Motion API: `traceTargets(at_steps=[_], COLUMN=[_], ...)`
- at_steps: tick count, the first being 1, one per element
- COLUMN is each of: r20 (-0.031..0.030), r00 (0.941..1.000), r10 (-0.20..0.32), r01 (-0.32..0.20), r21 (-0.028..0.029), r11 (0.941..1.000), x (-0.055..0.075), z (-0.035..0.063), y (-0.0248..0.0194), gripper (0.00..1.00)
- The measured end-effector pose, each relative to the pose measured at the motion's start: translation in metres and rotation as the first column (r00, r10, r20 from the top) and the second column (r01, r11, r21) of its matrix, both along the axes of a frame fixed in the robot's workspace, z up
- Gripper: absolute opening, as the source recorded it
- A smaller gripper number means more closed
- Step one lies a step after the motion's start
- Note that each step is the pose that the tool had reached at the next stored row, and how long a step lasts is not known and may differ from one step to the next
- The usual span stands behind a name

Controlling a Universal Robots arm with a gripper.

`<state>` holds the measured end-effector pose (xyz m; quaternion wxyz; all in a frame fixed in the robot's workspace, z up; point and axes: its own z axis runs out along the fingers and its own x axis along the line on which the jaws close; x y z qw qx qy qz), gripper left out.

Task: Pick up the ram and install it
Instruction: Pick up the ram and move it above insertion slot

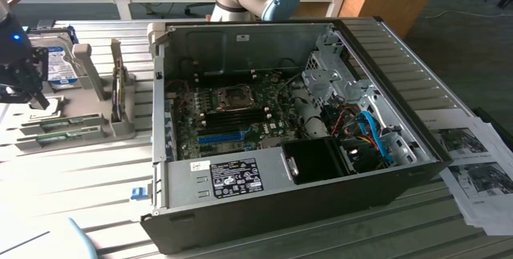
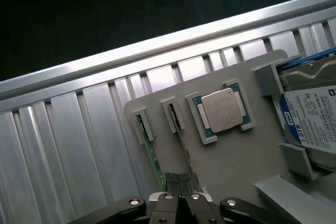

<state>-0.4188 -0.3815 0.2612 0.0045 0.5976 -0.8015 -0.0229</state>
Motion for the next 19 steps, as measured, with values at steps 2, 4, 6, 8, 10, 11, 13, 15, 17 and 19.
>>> traceTargets(at_steps=[2,4,6,8,10,11,13,15,17,19], r20=[0.0,0.0,-0.0001,-0.0001,-0.0002,-0.0002,-0.0002,-0.0002,-0.0001,0.0003], r00=[0.9994,0.9974,0.9941,0.9895,0.9838,0.9805,0.9739,0.9729,0.9729,0.9729], r10=[0.036,0.072,0.109,0.144,0.179,0.196,0.227,0.231,0.231,0.231], r01=[-0.036,-0.072,-0.109,-0.144,-0.179,-0.196,-0.227,-0.231,-0.231,-0.231], r21=[-0.0002,-0.0003,-0.0005,-0.0007,-0.001,-0.0011,-0.0011,-0.0012,-0.0011,-0.0013], r11=[0.9994,0.9974,0.9941,0.9895,0.9838,0.9805,0.9739,0.9729,0.9729,0.9729], x=[0.0,0.0,0.0,0.0,0.0,0.0,0.0,0.0,0.0,0.0], z=[-0.0003,-0.0005,-0.0008,-0.0011,-0.0013,-0.0014,-0.0015,-0.0015,-0.0016,-0.0016], y=[0.0,0.0,0.0,0.0,0.0,0.0,0.0,0.0,0.0,0.0], gripper=[0.09,0.09,0.09,0.09,0.09,0.09,0.09,0.09,0.09,0.09])
